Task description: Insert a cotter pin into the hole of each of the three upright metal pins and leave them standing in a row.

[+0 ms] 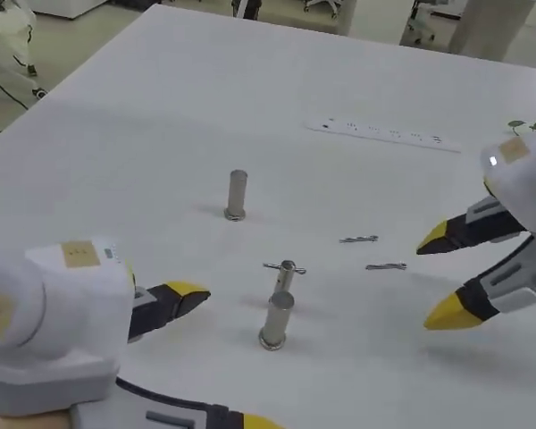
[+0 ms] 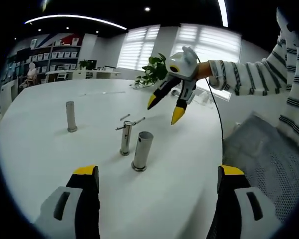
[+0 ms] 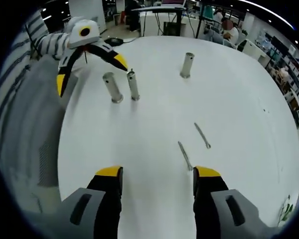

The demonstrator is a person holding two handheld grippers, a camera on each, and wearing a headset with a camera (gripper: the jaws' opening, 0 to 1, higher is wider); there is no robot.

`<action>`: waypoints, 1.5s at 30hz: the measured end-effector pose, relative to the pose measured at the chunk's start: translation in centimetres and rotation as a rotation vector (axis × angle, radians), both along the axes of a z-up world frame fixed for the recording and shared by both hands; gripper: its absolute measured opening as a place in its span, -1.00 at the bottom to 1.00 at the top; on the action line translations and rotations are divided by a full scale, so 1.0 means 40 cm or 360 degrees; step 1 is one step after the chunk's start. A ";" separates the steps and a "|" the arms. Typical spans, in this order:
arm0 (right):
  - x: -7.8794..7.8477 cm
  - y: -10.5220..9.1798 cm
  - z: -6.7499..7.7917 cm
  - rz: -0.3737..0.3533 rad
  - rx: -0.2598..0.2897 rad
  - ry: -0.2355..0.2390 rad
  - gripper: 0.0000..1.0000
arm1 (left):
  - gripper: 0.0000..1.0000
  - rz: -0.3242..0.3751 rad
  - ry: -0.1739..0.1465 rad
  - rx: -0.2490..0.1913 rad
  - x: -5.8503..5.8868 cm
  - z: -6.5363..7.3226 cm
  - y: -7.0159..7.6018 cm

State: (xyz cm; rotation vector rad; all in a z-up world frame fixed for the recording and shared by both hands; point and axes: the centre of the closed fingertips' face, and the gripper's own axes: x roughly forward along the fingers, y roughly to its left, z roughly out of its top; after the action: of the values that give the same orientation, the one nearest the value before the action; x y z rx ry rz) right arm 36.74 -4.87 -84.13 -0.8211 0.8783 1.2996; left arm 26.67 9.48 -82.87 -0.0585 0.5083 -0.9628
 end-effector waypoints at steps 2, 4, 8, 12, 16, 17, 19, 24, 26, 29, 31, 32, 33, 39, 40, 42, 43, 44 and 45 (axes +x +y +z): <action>0.016 0.004 -0.009 0.0004 -0.0013 0.0008 0.14 | 0.99 0.0013 0.0011 -0.0018 0.000 -0.001 -0.003; 0.028 0.013 -0.019 0.0007 -0.0003 0.0035 0.13 | 0.99 0.0017 0.0044 -0.0043 -0.004 -0.003 -0.007; 0.052 0.023 -0.039 0.0015 -0.0021 0.0055 0.02 | 0.99 0.0018 0.0044 -0.0041 -0.004 -0.006 -0.007; 0.069 0.025 -0.057 0.0020 -0.0074 0.0083 -0.15 | 0.94 0.0027 0.0057 -0.0039 -0.004 -0.010 -0.005; 0.072 0.021 -0.065 0.0031 -0.0124 0.0089 -0.30 | 0.92 0.0043 -0.0009 -0.0018 0.006 -0.009 0.006; 0.069 0.018 -0.068 0.0036 -0.0144 0.0100 -0.34 | 0.91 0.0049 -0.0004 -0.0019 0.008 -0.010 0.010; 0.068 0.016 -0.070 0.0054 -0.0162 0.0098 -0.40 | 0.89 0.0060 0.0001 -0.0024 0.013 -0.010 0.017; 0.076 0.010 -0.069 0.0055 -0.0179 0.0085 -0.48 | 0.88 0.0075 -0.0013 -0.0021 0.022 -0.008 0.027; 0.080 0.011 -0.070 0.0057 -0.0191 0.0074 -0.53 | 0.86 0.0066 -0.0015 -0.0011 0.023 -0.011 0.029; 0.091 0.011 -0.071 0.0036 -0.0211 0.0049 -0.64 | 0.84 0.0060 -0.0014 0.0007 0.025 -0.017 0.033; 0.095 0.013 -0.071 0.0025 -0.0226 0.0048 -0.68 | 0.84 0.0065 -0.0015 0.0007 0.026 -0.018 0.034; 0.098 0.012 -0.072 0.0033 -0.0241 0.0035 -0.70 | 0.84 0.0068 -0.0012 0.0002 0.026 -0.018 0.033; 0.098 0.013 -0.072 0.0035 -0.0247 0.0034 -0.72 | 0.84 0.0068 -0.0011 0.0000 0.026 -0.019 0.032; 0.095 0.014 -0.073 0.0039 -0.0267 0.0008 -0.78 | 0.80 0.0077 0.0025 0.0022 0.019 -0.033 0.032; 0.096 0.014 -0.073 0.0060 -0.0276 -0.0007 -0.81 | 0.79 0.0078 0.0027 0.0026 0.018 -0.035 0.032; 0.102 0.016 -0.075 0.0057 -0.0299 -0.0042 -0.88 | 0.75 0.0097 0.0008 0.0041 0.018 -0.036 0.035; 0.103 0.016 -0.075 0.0057 -0.0313 -0.0049 -0.89 | 0.73 0.0112 -0.0017 0.0047 0.020 -0.031 0.037; 0.102 0.018 -0.075 0.0057 -0.0318 -0.0046 -0.89 | 0.69 0.0113 -0.0015 0.0043 0.018 -0.028 0.037; 0.102 0.017 -0.075 0.0060 -0.0325 -0.0051 -0.89 | 0.68 0.0119 -0.0012 0.0033 0.018 -0.025 0.036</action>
State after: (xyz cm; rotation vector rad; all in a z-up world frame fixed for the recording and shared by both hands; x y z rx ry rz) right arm 40.83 -4.17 -87.13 -1.0197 0.9854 1.2394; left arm 27.38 10.93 -83.86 -0.0550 0.5056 -0.8842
